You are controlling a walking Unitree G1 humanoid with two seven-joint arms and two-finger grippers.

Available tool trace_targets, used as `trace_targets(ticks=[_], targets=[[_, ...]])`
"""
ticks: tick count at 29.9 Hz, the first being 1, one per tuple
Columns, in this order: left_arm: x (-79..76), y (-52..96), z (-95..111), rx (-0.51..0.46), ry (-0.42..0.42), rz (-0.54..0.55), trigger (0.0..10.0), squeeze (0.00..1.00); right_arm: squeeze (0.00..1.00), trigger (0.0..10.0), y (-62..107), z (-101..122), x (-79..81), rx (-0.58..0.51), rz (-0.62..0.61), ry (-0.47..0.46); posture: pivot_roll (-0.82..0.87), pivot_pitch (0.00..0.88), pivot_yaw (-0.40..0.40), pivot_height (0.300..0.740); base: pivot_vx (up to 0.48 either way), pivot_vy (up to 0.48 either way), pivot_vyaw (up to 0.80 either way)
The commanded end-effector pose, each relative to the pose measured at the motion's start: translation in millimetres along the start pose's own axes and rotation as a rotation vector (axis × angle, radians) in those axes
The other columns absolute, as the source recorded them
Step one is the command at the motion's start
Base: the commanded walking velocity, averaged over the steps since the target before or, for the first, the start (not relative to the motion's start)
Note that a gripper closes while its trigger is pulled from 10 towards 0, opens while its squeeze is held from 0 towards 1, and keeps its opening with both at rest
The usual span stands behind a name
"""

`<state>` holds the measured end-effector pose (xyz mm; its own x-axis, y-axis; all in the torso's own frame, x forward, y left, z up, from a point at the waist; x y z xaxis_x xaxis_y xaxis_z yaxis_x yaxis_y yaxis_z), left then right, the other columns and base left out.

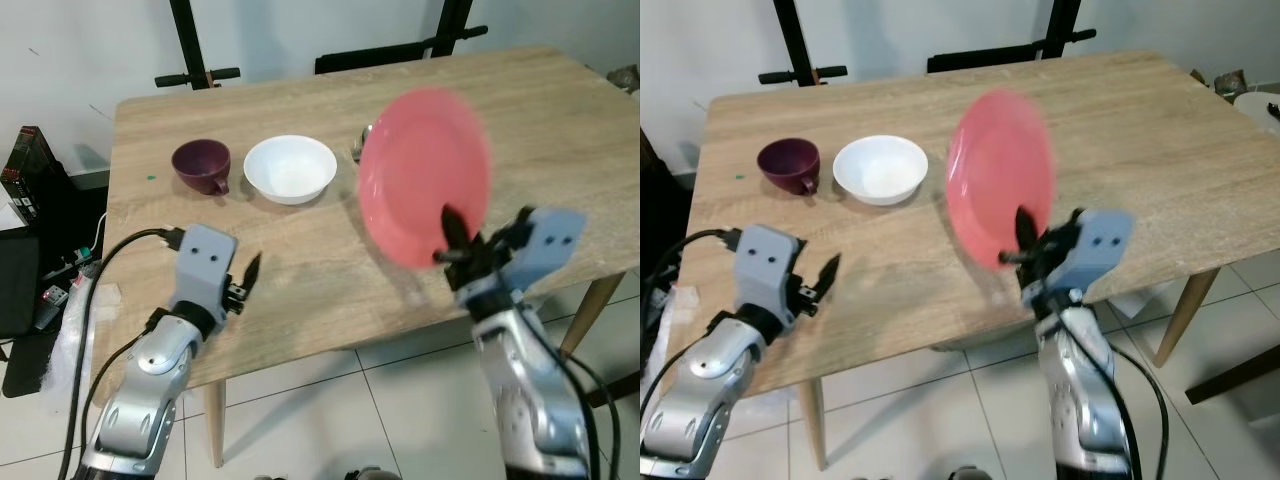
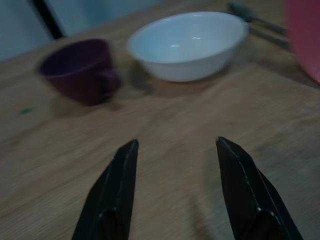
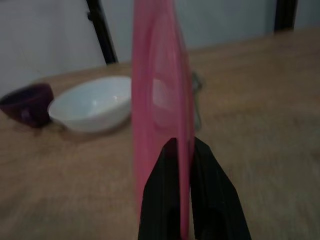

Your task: Setting the table

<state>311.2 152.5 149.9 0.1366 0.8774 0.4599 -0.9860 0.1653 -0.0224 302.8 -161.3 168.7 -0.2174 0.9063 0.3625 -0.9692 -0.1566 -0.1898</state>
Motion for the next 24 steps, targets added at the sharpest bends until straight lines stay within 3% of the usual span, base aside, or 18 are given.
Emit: trace_targets(ticks=[1,11,19,24], targets=[[7.2,5.8,1.3,-0.004,-0.024,0.035,10.0,0.00,0.00,10.0,4.3,0.7,0.1,0.008,0.014,0.026,-0.11,0.007,0.031,0.740,0.000,0.000,0.00],[4.6,8.9,-3.2,0.015,0.010,0.078,10.0,0.00,0.00,10.0,-7.2,-6.1,3.0,0.011,0.021,0.003,-0.10,0.004,0.016,0.740,0.000,0.000,0.00],[3.4,8.3,-2.4,0.015,0.000,0.080,10.0,0.00,0.00,10.0,-3.3,-11.0,1.8,0.020,0.012,-0.001,-0.10,0.013,0.021,0.740,0.000,0.000,0.00],[0.9,8.5,-1.6,0.013,0.004,0.070,10.0,0.00,0.00,10.0,-0.8,-14.0,0.9,0.024,0.002,-0.003,-0.11,0.019,0.025,0.740,-0.297,0.000,0.00]])
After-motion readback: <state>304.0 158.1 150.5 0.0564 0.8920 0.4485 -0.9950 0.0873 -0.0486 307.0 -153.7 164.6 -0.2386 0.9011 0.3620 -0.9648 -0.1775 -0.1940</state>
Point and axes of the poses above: a point about 5 cm out from each wrist's last joint towards the gripper, its own y axis pointing back from the gripper into the wrist, its own z axis along the axis of the wrist's last joint, x = y × z, the point moved 4 cm from there along -y, pointing out of the wrist towards the gripper, and after that the axes turned 14 degrees about -y, right-handed, at the moved point
